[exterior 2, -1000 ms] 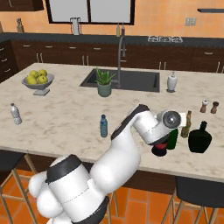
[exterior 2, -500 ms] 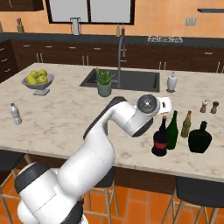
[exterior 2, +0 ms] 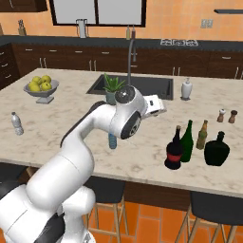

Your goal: Move the plastic bottles in the middle to the plastics group, and the glass bottles in the middle to the glass group.

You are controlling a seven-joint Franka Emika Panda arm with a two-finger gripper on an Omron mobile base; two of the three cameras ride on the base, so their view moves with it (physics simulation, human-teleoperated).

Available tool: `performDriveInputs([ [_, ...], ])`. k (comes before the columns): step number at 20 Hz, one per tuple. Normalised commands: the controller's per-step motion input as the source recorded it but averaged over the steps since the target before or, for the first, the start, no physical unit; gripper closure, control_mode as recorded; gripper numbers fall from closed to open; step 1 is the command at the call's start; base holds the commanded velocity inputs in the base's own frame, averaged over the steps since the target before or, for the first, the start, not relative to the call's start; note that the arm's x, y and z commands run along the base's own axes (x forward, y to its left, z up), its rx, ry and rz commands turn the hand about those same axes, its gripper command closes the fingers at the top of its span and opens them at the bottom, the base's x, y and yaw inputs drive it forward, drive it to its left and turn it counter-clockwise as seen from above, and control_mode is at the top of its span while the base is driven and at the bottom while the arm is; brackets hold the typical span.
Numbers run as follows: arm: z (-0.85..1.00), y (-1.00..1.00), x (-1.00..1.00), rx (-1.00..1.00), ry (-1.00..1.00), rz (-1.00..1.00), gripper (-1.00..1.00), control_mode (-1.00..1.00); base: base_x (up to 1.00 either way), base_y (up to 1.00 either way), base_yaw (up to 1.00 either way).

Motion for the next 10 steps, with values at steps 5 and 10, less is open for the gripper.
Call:
performDriveInputs([
  [5,0.03,0.49,-0.03,0.0,0.32,-0.03,-1.0,-1.0,0.0,0.0,0.0],
  [10,0.09,0.5,-0.18,0.0,0.13,0.0,-1.0,-1.0,0.0,0.0,0.0],
])
